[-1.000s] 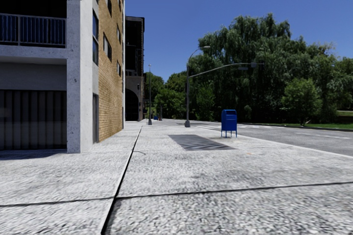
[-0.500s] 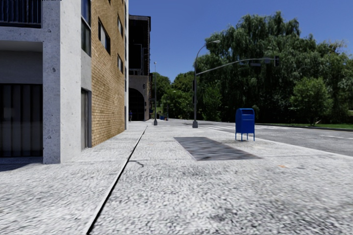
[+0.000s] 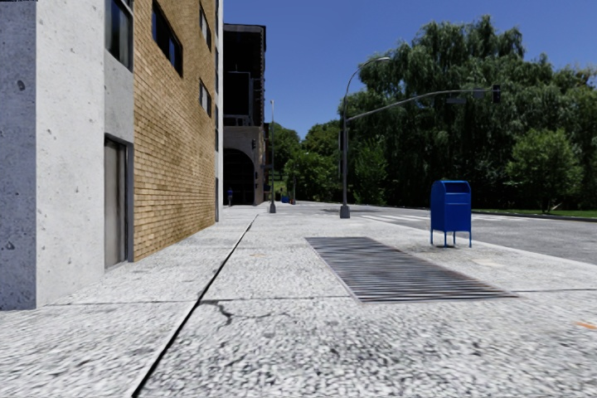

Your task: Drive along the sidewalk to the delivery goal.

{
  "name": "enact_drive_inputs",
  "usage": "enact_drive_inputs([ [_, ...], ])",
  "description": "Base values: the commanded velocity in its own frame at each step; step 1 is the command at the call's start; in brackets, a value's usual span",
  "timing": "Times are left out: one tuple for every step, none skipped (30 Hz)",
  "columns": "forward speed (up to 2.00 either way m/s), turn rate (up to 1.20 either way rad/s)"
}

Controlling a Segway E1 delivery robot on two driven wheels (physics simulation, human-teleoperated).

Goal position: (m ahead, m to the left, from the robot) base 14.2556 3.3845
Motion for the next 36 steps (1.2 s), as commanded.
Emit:
enact_drive_inputs([
  [2.0,0.21],
  [2.0,0.21],
  [2.0,0.21],
  [2.0,0.21],
  [2.0,0.21],
  [2.0,0.21],
  [2.0,0.21],
  [2.0,0.21],
  [2.0,0.21],
  [2.0,0.21],
  [2.0,0.21],
  [2.0,0.21],
  [2.0,0.21],
  [2.0,0.21],
  [2.0,0.21],
  [2.0,0.21],
  [2.0,0.21],
  [2.0,0.21],
  [2.0,0.21],
  [2.0,0.21],
  [2.0,0.21],
  [2.0,0.21],
  [2.0,0.21],
  [2.0,0.21],
  [2.0,0.21],
  [2.0,0.21],
  [2.0,0.21],
  [2.0,0.21],
  [2.0,0.21],
  [2.0,0.14],
  [2.0,0.01],
  [2.0,0.01],
  [2.0,0.0],
  [2.0,0.0],
  [2.0,0.0],
  [2.0,0.0],
])
